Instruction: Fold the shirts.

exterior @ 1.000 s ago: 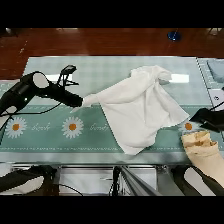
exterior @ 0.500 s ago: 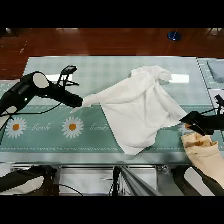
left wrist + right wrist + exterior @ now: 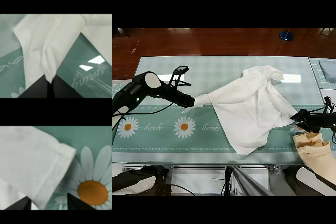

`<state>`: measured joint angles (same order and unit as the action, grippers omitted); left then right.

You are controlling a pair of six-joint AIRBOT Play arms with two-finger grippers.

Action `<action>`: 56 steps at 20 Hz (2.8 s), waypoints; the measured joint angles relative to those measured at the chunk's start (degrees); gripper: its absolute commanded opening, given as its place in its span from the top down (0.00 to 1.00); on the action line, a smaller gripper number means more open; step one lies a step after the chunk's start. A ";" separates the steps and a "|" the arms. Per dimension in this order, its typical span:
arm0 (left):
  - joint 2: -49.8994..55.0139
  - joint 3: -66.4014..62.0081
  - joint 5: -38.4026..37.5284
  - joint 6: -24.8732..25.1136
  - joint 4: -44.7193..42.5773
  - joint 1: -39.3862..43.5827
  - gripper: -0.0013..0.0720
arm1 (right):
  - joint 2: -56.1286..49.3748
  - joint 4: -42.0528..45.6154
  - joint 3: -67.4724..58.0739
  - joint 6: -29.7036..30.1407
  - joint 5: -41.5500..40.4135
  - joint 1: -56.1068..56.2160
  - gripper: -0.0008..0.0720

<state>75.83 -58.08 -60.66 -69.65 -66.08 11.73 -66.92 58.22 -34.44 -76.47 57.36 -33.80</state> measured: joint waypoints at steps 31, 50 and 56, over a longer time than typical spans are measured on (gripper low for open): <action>0.00 -0.02 -1.97 -0.63 1.99 0.11 0.95 | -12.28 -34.01 -29.59 17.03 -9.25 2.84 0.55; 0.00 0.00 -1.99 -0.42 2.03 0.11 0.95 | -6.67 0.33 -10.60 8.68 17.73 -4.50 0.33; 0.00 0.00 -1.99 -0.42 2.03 0.11 0.95 | -6.78 -4.55 -5.33 9.84 15.61 -4.50 0.33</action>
<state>75.83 -58.08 -62.65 -70.06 -64.05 11.84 -73.69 53.67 -39.77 -66.63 72.97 -38.30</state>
